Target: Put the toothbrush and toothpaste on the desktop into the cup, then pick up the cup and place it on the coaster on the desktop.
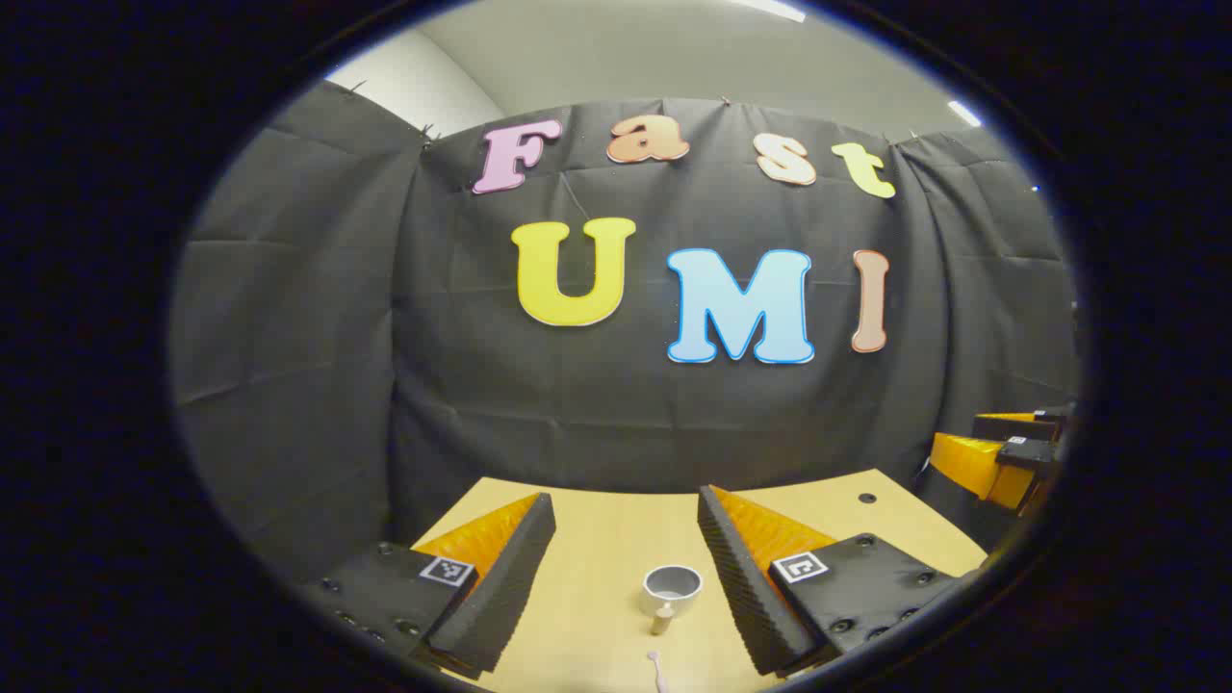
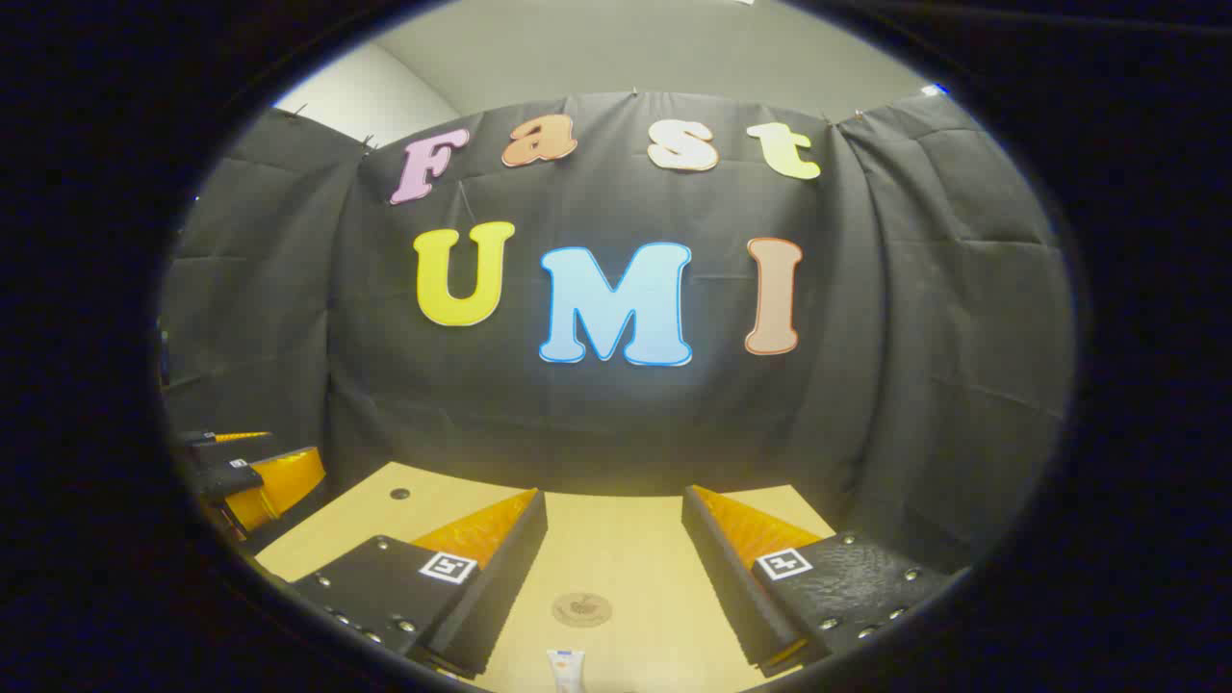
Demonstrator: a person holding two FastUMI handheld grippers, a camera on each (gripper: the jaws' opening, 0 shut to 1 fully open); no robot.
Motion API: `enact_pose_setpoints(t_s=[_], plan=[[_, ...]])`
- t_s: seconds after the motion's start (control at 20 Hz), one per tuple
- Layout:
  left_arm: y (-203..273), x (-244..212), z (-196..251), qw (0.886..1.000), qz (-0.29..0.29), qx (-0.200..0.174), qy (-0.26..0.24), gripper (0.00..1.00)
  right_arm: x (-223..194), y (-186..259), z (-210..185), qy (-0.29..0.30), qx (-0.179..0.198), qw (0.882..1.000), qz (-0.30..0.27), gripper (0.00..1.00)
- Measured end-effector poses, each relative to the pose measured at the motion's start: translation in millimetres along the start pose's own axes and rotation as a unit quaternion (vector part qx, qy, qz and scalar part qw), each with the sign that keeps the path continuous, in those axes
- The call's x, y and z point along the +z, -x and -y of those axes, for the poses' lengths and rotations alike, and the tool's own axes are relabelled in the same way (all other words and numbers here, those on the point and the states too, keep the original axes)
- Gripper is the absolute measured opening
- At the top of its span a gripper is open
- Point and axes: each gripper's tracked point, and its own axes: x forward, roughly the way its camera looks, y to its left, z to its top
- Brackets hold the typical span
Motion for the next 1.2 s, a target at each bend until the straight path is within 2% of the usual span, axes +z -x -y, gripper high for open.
enact_pose_setpoints(t_s=[0.3, 0.65, 0.75, 0.8, 0.95, 1.0, 1.2], plan=[[-14, 0, 14, 1.0, -0.007, -0.002, -0.001, 0.96, -5, -14, -6, 0.007, 0.022, 1.0, -0.016, 0.9], [-25, -21, 18, 0.999, -0.038, 0.001, 0.006, 0.96, -16, -25, -10, 0.002, 0.036, 0.999, -0.038, 0.9], [-27, -30, 19, 0.999, -0.053, -0.001, 0.004, 0.96, -23, -26, -12, -0.001, 0.043, 0.998, -0.055, 0.9], [-27, -36, 20, 0.998, -0.061, -0.001, 0.002, 0.91, -27, -27, -13, -0.001, 0.044, 0.997, -0.062, 0.9], [-28, -53, 25, 0.996, -0.087, -0.007, -0.002, 0.92, -37, -28, -15, -0.005, 0.05, 0.996, -0.08, 0.9], [-28, -61, 28, 0.995, -0.098, -0.009, -0.004, 0.96, -42, -28, -16, -0.006, 0.052, 0.995, -0.091, 0.9], [-29, -95, 35, 0.988, -0.152, -0.016, 0.01, 0.97, -64, -31, -19, -0.009, 0.057, 0.989, -0.136, 0.9]])
